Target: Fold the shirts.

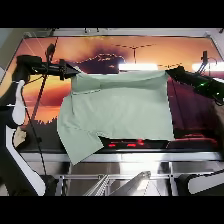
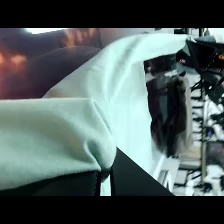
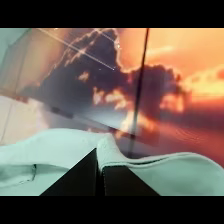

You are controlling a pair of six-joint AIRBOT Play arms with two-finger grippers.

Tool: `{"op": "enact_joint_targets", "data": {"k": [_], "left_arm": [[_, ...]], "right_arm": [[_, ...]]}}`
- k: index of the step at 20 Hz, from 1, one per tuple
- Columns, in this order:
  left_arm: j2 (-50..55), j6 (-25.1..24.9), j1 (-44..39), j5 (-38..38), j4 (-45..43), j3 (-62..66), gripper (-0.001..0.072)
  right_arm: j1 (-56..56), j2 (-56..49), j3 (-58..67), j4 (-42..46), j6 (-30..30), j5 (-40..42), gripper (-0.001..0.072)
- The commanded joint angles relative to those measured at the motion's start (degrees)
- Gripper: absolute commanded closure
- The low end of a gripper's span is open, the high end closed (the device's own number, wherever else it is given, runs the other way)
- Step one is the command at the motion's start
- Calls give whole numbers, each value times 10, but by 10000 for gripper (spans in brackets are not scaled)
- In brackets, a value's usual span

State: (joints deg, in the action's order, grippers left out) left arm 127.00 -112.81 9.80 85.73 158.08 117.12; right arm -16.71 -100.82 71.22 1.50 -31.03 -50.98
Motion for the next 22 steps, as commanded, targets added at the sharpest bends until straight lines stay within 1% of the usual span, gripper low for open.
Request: {"op": "enact_joint_targets", "data": {"k": [1, 4, 5, 7, 8, 10, 11, 12, 13, 14, 15, 17, 18, 19, 20, 22], "left_arm": [[33, 29, 22, -20, 9, 0, 694], [11, 38, 47, 1, 8, -9, 700], [2, 38, 49, -5, 5, -9, 700], [-12, 38, 51, -34, 2, -9, 699], [-15, 38, 47, -48, 3, -9, 683], [-15, 40, 38, -61, 5, -9, 453], [-15, 40, 32, -63, 5, -9, 453], [-15, 40, 24, -63, 6, -9, 435], [-15, 40, 23, -60, 7, -9, 295], [-15, 41, 23, -47, 14, -5, 31], [-15, 59, 29, -19, 22, -1, 40], [-19, 83, 45, 90, 21, -9, 251], [-29, 95, 50, 137, 21, -36, 305], [-47, 99, 55, 170, 21, -78, 389], [-78, 93, 59, 179, 16, -138, 435], [-155, 56, 74, 156, -26, -269, 434]], "right_arm": [[-24, -33, 23, -6, -18, -37, 690], [-63, -28, 30, -7, -36, -114, 690], [-71, -27, 30, -6, -45, -130, 689], [-78, -28, 30, -4, -48, -140, 689], [-76, -28, 30, -2, -48, -135, 689], [-68, -29, 30, -2, -41, -123, 688], [-64, -29, 30, -2, -41, -118, 680], [-63, -29, 30, -2, -41, -118, 512], [-60, -28, 30, -2, -48, -124, 323], [-61, -26, 30, -2, -57, -143, 312], [-68, -22, 30, 3, -65, -176, 313], [-89, -2, 30, 51, -120, -238, 313], [-99, 12, 30, 89, -155, -256, 320], [-108, 29, 26, 132, -189, -266, 328], [-115, 53, 13, 174, -217, -270, 328], [-122, 112, -32, 237, -245, -268, 345]]}}
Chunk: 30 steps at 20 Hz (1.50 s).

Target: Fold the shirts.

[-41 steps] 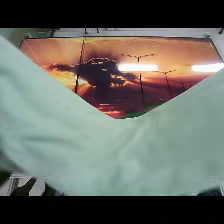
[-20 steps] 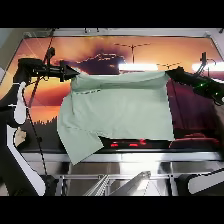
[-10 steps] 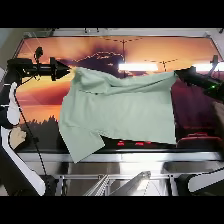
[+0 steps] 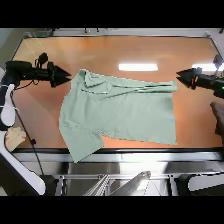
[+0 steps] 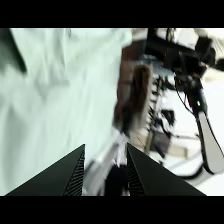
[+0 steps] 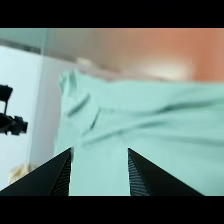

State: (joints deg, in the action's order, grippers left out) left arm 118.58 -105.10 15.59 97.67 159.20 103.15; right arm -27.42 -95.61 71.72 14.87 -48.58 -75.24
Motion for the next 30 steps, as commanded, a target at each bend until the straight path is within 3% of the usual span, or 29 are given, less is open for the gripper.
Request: {"op": "enact_joint_targets", "data": {"k": [1, 5, 8, 10, 15, 18, 23, 24, 26, 28, 30], "left_arm": [[-111, -27, 25, 17, -74, -191, 433], [-320, -13, 85, -118, -278, -442, 425], [-451, -4, 141, -212, -322, -579, 301], [-489, 1, 158, -247, -320, -639, 124], [-463, 1, 156, -323, -319, -698, 128], [-410, 1, 145, -327, -315, -677, 128], [-346, 0, 41, -335, -257, -621, 130], [-335, 0, 17, -331, -254, -604, 208], [-316, 1, -19, -325, -257, -575, 542], [-297, 0, -43, -316, -257, -557, 647], [-279, -8, -51, -295, -257, -546, 679]], "right_arm": [[-15, 93, -70, 121, -76, -16, 347], [-16, 223, -210, 128, -78, 27, 347], [-16, 288, -272, 125, -70, 34, 347], [-15, 312, -286, 124, -69, 33, 347], [-15, 340, -286, 84, -54, 32, 347], [-15, 347, -286, 70, -46, 32, 347], [-15, 347, -286, 70, -39, 27, 347], [-16, 346, -286, 70, -39, 21, 347], [-17, 346, -286, 88, -50, 13, 346], [-23, 347, -286, 153, -127, 12, 344], [-42, 351, -290, 256, -207, 7, 344]]}}
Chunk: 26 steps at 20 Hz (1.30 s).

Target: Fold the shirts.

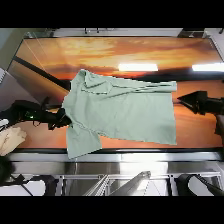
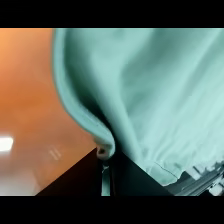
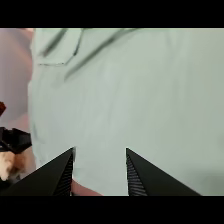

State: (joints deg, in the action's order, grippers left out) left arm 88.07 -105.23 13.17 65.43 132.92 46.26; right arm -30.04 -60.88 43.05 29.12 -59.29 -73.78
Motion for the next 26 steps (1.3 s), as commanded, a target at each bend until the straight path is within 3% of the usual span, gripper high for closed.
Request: {"op": "enact_joint_targets", "data": {"k": [1, 2, 3, 4, 8, 17, 24, 25, 26], "left_arm": [[33, -15, -27, 43, 6, 27, 680], [39, -20, -26, 59, 6, 31, 680], [43, -26, -25, 76, 6, 37, 680], [44, -33, -24, 88, 6, 42, 680], [44, -34, -24, 109, 7, 59, 679], [44, -45, -22, 131, 7, 58, 679], [44, -45, -22, 132, 7, 58, 679], [44, -47, -22, 132, 7, 58, 680], [44, -54, -22, 132, 8, 58, 680]], "right_arm": [[-28, 12, -9, 166, -136, -7, 344], [-45, 22, -17, 223, -173, -6, 282], [-60, 32, -29, 268, -207, -6, 51], [-73, 39, -44, 304, -227, -7, 4], [-87, 24, -114, 311, -217, 21, 3], [-79, -114, -135, 183, -60, -1, 6], [18, -203, -135, 164, -37, 14, 18], [26, -207, -135, 140, -16, 12, 148], [30, -206, -134, 106, 11, 5, 347]]}}
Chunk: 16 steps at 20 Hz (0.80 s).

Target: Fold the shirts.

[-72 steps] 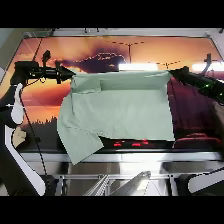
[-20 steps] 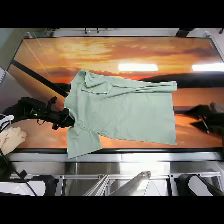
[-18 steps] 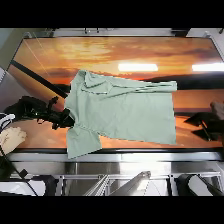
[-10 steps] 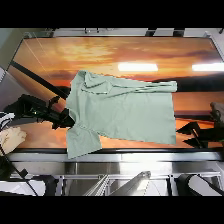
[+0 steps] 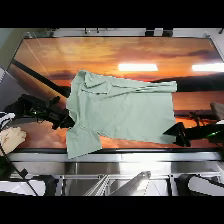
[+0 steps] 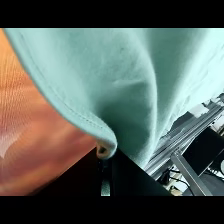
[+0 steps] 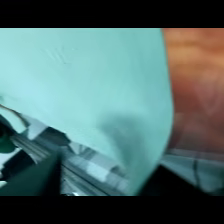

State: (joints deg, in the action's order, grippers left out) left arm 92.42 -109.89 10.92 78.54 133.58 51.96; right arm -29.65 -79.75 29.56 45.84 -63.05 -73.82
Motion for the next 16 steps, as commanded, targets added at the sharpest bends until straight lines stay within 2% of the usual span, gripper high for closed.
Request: {"op": "enact_joint_targets", "data": {"k": [1, 2, 3, 6, 8, 9, 10, 13, 14, 16], "left_arm": [[0, -16, 0, 1, 6, 1, 679], [0, -37, 0, 2, 27, 1, 680], [0, -68, 1, 17, 62, 1, 680], [-22, -154, 0, 137, 162, 0, 682], [-89, -225, 3, 238, 261, -7, 683], [-144, -257, 10, 271, 344, -15, 683], [-216, -283, 19, 264, 381, -19, 683], [-437, -280, 49, 266, 381, 49, 683], [-503, -280, 71, 257, 381, 90, 682], [-610, -275, 140, 181, 380, 190, 681]], "right_arm": [[25, -17, 1, -105, 78, -8, 545], [24, -16, 2, -145, 111, -28, 632], [24, -13, 2, -189, 143, -57, 688], [24, 38, 2, -314, 224, -187, 688], [24, 138, 2, -430, 254, -282, 688], [24, 212, 2, -503, 254, -312, 688], [23, 296, 4, -573, 248, -316, 688], [-1, 518, 40, -716, 245, -252, 688], [-23, 576, 61, -726, 245, -207, 688], [-77, 660, 119, -725, 252, -105, 689]]}}
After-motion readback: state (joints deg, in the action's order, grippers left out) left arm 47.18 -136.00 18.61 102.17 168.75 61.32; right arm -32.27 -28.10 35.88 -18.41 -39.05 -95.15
